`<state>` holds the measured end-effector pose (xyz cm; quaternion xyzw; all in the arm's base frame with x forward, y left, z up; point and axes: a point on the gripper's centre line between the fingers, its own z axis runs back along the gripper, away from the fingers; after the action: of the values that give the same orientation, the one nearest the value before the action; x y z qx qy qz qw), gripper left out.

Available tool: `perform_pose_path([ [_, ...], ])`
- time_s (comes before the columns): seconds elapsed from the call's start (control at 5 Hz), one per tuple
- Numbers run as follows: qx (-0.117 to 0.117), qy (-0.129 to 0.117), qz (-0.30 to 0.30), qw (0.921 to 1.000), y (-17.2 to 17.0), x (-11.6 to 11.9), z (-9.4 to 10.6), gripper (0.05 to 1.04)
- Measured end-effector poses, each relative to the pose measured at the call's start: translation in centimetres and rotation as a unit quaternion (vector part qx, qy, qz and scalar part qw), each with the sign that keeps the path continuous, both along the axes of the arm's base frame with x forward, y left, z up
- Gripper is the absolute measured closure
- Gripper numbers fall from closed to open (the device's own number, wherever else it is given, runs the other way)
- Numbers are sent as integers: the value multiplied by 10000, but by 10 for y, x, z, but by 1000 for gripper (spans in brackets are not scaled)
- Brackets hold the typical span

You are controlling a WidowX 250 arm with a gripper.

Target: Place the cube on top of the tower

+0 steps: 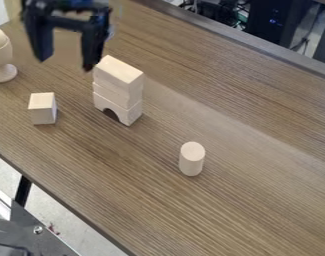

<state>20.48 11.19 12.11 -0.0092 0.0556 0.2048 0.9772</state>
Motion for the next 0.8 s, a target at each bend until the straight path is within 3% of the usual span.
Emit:
perform_pose_path([
  [0.4, 161, 46, 505, 9986, 13, -25, -13, 85],
  [0.6, 211, -117, 813, 9964, 27, -23, -21, 85],
  [0.8, 272, -55, 855, 9959, 39, -13, -30, 85],
])
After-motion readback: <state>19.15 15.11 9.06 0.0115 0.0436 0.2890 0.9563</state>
